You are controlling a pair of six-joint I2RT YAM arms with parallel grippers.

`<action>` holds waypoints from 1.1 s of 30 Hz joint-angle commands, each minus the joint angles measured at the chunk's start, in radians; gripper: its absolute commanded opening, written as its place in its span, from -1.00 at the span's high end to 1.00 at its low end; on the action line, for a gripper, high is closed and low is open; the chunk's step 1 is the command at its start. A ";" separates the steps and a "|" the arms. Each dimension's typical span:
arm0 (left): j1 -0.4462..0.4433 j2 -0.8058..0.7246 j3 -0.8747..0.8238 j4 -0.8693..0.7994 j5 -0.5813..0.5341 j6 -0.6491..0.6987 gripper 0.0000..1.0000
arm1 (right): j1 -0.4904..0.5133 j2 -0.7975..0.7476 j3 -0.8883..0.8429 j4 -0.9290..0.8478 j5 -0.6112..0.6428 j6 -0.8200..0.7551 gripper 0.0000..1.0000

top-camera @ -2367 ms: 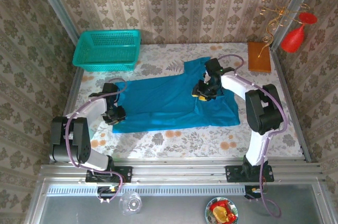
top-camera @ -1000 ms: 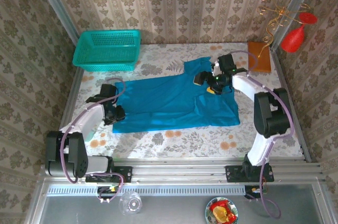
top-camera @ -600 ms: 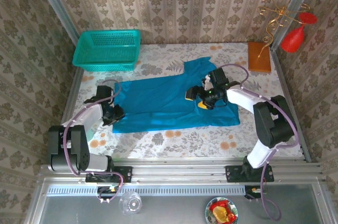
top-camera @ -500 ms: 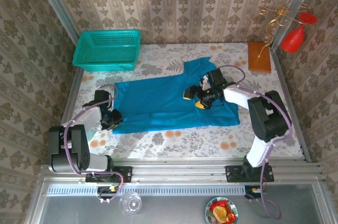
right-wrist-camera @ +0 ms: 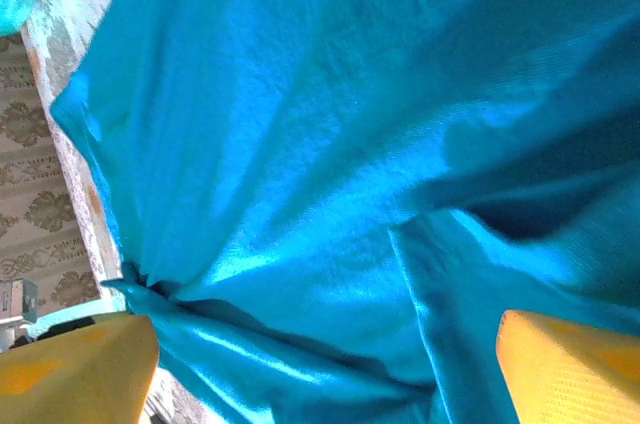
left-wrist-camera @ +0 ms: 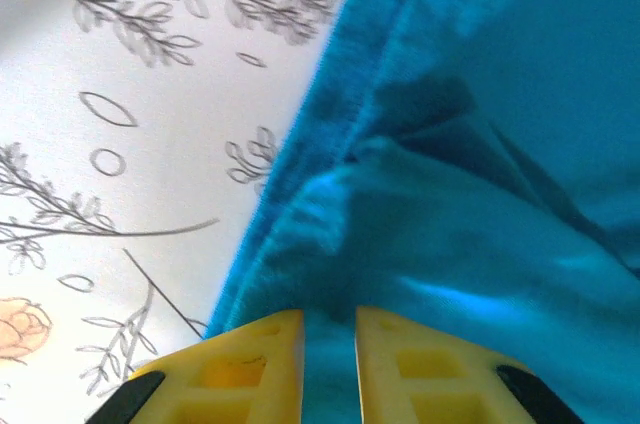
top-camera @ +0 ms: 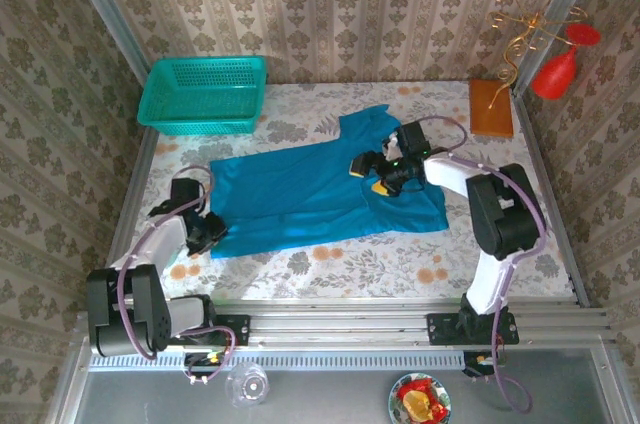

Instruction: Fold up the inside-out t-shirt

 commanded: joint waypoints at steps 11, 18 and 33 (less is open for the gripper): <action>-0.111 0.095 0.031 0.020 -0.016 -0.048 0.60 | -0.236 -0.132 -0.206 -0.173 0.037 -0.125 -0.76; -0.095 0.091 -0.045 0.036 -0.006 -0.070 0.58 | -0.365 -0.271 -0.358 -0.276 0.242 -0.043 -0.73; -0.096 -0.007 0.056 -0.030 0.035 -0.026 0.58 | -0.376 -0.359 -0.285 -0.200 0.084 -0.109 -0.73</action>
